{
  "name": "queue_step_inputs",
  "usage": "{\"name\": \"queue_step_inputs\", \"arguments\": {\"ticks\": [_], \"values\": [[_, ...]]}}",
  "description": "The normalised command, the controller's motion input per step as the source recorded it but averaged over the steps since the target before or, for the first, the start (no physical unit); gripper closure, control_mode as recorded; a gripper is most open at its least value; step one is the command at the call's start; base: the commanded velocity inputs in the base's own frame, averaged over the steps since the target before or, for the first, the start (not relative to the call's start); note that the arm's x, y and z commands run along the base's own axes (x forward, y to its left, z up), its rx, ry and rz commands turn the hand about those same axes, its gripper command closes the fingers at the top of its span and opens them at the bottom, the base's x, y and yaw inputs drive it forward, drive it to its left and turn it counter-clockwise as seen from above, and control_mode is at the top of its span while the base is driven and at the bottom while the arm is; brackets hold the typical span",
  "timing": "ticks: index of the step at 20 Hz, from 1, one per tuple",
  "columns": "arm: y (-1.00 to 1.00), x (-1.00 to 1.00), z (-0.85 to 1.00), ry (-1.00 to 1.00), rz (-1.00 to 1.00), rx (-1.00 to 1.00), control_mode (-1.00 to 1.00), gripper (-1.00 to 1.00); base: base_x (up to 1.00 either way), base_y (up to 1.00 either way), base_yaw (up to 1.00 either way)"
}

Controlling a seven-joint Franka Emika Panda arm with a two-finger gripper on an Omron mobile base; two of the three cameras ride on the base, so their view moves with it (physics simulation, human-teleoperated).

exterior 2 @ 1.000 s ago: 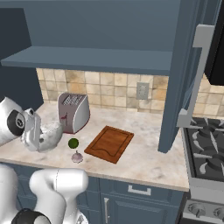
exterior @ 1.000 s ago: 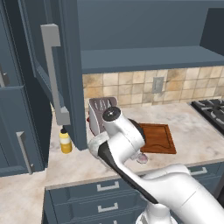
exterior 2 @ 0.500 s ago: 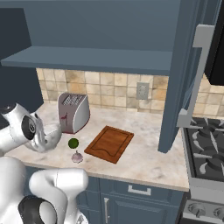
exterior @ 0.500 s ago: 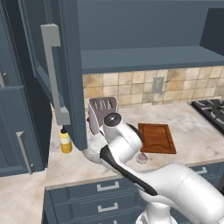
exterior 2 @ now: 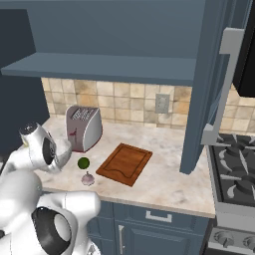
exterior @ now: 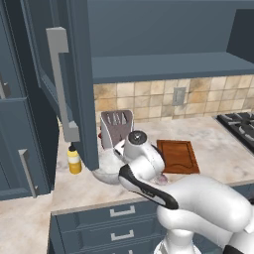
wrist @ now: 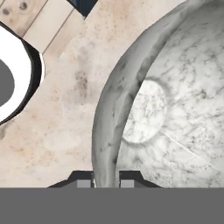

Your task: Open the cabinet. Place the bowl and condiment on the counter. Then place the lime and garlic on the cutting board.

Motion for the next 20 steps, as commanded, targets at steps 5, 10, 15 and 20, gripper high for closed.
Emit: {"name": "queue_step_inputs", "arguments": {"ticks": [5,10,15,20], "values": [[0.23,0.19,-0.19,-0.01,0.08,0.03,-1.00,1.00,0.00,0.00,0.00],[0.04,-0.26,0.19,-0.01,0.03,0.08,-1.00,-1.00,0.00,0.00,0.00],[-0.17,-0.58,0.63,0.01,-0.03,0.18,-1.00,-1.00,0.00,0.00,0.00],[-0.71,-0.67,0.45,0.10,-0.18,0.24,-1.00,-1.00,0.00,0.00,0.00]]}}
